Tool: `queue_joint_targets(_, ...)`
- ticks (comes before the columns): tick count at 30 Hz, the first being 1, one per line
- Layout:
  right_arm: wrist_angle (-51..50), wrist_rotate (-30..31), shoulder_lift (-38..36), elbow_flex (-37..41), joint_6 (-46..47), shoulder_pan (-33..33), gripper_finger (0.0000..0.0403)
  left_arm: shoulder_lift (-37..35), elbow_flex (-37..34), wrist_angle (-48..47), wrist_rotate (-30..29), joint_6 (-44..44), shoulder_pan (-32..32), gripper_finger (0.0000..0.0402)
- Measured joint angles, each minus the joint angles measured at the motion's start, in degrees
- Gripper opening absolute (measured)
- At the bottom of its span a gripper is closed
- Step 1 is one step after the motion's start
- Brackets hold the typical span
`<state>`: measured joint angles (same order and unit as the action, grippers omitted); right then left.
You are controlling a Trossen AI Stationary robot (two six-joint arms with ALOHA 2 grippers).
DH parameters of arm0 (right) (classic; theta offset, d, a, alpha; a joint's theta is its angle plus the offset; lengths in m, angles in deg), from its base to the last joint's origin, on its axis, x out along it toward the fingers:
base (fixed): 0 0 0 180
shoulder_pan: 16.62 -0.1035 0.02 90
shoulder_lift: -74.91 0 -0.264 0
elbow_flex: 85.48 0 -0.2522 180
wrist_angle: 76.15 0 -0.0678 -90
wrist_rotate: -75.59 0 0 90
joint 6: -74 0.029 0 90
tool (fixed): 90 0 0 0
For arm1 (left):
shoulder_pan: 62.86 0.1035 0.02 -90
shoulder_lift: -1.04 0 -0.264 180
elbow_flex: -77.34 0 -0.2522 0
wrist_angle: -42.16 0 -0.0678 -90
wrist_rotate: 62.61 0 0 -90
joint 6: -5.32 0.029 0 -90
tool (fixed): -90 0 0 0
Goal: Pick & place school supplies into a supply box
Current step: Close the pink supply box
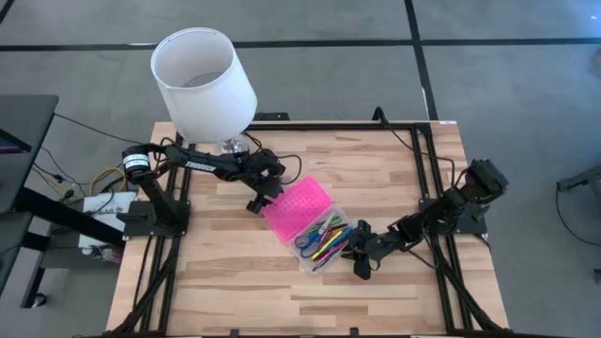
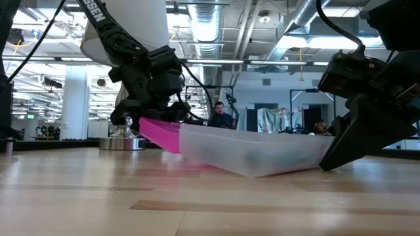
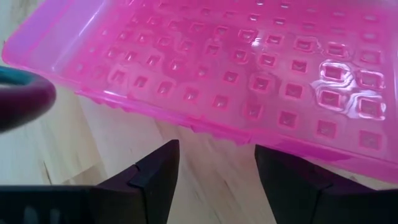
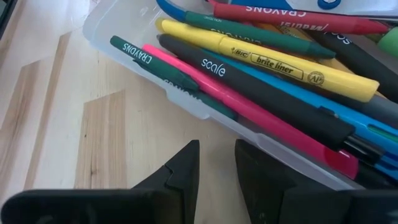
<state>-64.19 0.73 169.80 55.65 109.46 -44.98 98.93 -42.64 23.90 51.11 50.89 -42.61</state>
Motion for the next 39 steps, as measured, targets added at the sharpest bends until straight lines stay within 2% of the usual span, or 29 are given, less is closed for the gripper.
queue_joint_targets(10,-0.1,0.0,0.0,0.0,0.0,0.0,0.0100,-4.5,0.0,-0.3,1.9,1.9,0.0,0.0208)
queue_joint_targets(16,0.0,0.0,0.0,0.0,-0.1,0.0,0.0100,-8.5,0.2,-0.3,6.4,3.8,-0.4,0.0208)
queue_joint_targets(39,0.0,1.7,0.0,0.0,-2.5,1.5,0.0100,-9.7,0.1,4.5,5.7,3.6,-6.7,0.0208)
